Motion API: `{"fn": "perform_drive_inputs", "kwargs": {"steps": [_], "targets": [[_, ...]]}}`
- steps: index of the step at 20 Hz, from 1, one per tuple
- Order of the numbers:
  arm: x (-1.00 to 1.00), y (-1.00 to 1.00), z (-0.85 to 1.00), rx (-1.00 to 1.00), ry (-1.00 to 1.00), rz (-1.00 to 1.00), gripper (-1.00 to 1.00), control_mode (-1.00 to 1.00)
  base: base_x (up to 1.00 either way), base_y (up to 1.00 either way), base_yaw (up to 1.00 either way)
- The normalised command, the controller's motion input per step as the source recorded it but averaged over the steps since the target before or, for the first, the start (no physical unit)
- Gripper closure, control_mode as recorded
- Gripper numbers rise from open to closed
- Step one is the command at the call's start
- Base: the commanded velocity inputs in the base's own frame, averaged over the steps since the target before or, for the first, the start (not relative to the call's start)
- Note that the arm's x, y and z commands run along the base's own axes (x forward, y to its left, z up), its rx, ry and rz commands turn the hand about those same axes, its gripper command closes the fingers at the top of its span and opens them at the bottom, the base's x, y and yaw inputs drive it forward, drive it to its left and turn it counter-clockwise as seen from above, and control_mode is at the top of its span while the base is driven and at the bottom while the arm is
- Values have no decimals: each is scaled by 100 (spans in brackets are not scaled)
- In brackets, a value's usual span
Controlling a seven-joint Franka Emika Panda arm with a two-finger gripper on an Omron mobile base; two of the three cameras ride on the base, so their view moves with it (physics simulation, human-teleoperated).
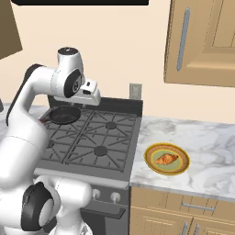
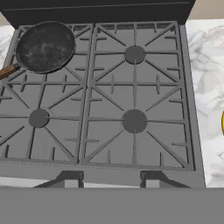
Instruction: Pick the croissant and place it on the pan. Then turn on the stove to warm the croissant.
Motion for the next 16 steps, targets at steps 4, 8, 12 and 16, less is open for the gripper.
{"fn": "perform_drive_inputs", "kwargs": {"steps": [4, 8, 12, 16], "targets": [[-5, -8, 0, 0, 0, 0, -100, -100, 0, 0, 0], [-11, -16, 0, 0, 0, 0, -100, -100, 0, 0, 0], [-16, -16, 0, 0, 0, 0, -100, -100, 0, 0, 0], [-13, -11, 0, 0, 0, 0, -100, -100, 0, 0, 0]]}}
